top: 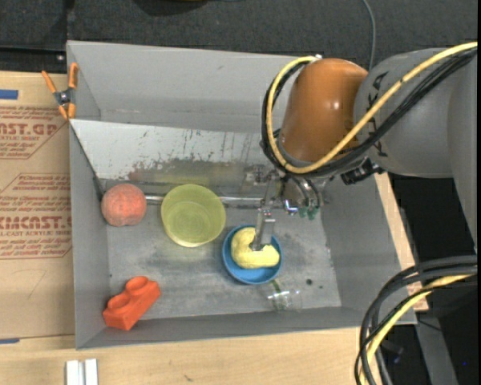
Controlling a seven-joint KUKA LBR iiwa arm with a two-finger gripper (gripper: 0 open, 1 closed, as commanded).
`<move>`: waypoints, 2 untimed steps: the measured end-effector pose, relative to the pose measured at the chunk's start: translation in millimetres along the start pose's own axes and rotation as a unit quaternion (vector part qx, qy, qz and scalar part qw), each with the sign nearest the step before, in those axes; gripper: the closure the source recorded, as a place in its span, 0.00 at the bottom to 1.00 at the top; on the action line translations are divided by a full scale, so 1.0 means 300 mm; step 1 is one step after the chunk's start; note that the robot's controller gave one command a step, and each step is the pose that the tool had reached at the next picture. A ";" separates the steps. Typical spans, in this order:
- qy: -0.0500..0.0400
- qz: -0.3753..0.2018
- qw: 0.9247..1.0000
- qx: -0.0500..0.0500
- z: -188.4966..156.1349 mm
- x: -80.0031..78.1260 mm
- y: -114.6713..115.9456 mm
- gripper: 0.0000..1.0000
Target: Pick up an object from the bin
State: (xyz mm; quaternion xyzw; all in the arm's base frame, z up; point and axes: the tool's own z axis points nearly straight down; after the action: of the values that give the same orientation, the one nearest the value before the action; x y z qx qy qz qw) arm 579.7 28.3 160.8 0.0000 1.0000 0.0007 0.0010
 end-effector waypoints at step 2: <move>0.000 -0.053 0.999 -0.001 0.305 0.007 0.333 0.00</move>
Offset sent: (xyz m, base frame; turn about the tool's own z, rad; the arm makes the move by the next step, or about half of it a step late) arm -0.0017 0.0977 -0.0908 -0.1033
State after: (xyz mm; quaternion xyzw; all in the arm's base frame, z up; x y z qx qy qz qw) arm 577.6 128.3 69.6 -0.0529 0.9986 0.0018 0.0015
